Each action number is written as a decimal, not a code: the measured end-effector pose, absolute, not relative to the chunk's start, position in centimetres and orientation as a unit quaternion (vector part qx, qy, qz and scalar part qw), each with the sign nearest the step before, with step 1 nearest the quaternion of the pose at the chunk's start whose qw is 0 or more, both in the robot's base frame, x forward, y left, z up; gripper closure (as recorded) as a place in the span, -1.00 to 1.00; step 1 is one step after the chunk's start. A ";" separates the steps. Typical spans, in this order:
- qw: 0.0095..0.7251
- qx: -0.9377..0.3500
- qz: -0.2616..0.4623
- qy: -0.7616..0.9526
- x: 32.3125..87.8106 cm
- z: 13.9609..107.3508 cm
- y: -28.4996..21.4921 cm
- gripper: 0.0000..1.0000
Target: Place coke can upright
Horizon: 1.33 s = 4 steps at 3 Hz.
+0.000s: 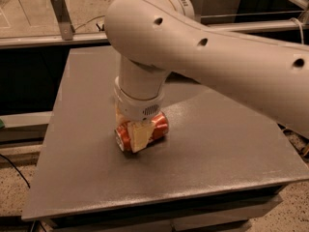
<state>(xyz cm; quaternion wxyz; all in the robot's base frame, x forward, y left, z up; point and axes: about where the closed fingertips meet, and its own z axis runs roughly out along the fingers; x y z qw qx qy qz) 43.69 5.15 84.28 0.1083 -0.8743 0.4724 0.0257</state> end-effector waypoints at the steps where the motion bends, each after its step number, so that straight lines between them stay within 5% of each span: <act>1: 0.114 -0.869 0.028 0.481 43.7 84.7 4.5 0.87; 2: 0.167 -0.849 0.031 0.501 43.6 86.1 1.7 1.00; 3: 0.305 -0.792 0.037 0.528 43.6 89.9 -5.3 1.00; 4: 0.305 -0.792 0.036 0.528 43.6 89.9 -5.3 1.00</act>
Offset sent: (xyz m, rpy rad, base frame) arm 0.0079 -0.1212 0.0619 0.4698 -0.1099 -0.2462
